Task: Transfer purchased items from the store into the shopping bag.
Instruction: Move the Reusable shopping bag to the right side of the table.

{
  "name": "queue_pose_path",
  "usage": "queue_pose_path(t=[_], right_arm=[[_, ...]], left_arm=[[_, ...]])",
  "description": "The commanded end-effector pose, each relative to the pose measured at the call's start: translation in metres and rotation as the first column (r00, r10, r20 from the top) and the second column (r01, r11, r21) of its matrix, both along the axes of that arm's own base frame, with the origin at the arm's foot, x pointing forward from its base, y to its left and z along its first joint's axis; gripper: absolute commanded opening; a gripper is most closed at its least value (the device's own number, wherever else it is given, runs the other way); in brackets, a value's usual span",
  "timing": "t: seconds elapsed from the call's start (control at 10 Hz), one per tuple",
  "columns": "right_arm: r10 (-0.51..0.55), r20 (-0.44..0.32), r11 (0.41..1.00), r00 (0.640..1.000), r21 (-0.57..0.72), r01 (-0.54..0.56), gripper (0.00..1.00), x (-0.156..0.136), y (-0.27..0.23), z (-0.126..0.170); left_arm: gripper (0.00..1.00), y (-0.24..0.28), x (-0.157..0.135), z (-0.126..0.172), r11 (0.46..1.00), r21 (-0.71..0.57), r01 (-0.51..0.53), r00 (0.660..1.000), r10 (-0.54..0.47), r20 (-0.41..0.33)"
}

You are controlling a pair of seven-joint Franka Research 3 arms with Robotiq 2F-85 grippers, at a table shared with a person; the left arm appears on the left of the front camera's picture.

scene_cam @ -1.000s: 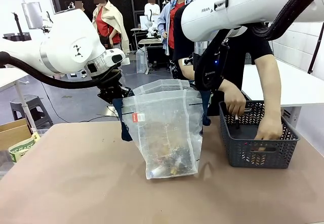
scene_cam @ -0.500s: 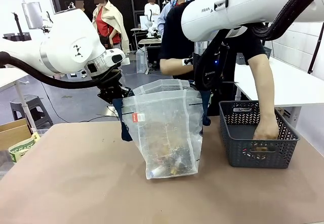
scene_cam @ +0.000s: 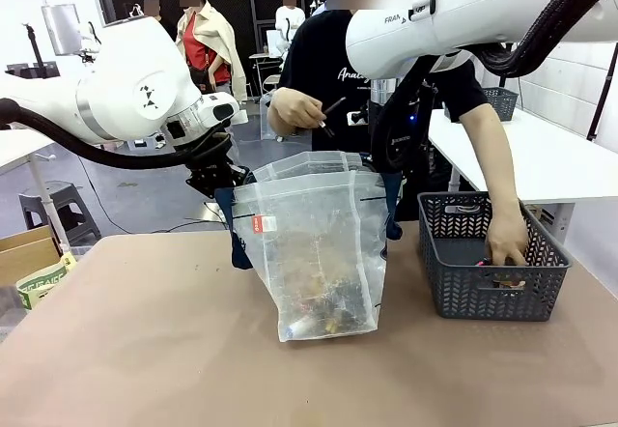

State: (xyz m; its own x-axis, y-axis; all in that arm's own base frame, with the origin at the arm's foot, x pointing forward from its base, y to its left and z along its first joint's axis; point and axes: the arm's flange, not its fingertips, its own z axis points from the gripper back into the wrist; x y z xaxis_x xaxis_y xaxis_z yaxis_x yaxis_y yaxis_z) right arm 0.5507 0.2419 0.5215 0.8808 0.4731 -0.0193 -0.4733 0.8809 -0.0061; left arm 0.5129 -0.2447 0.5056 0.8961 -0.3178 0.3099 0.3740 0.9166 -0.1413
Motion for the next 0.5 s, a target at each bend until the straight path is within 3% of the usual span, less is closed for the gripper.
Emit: queue_pose_path(t=[0.0,0.4], right_arm=[[0.0,0.001,1.0,1.0,0.0,0.0,0.0,0.0003,-0.0007,0.0015],[0.0,0.001,1.0,1.0,0.0,0.0,0.0,0.0003,-0.0007,0.0015]], left_arm=[[0.0,0.0024,-0.0037,-0.0002,1.0,-0.001,-0.011,1.0,0.011,0.001],[0.0,0.0024,-0.0037,-0.0002,1.0,-0.001,-0.011,1.0,0.011,0.001]])
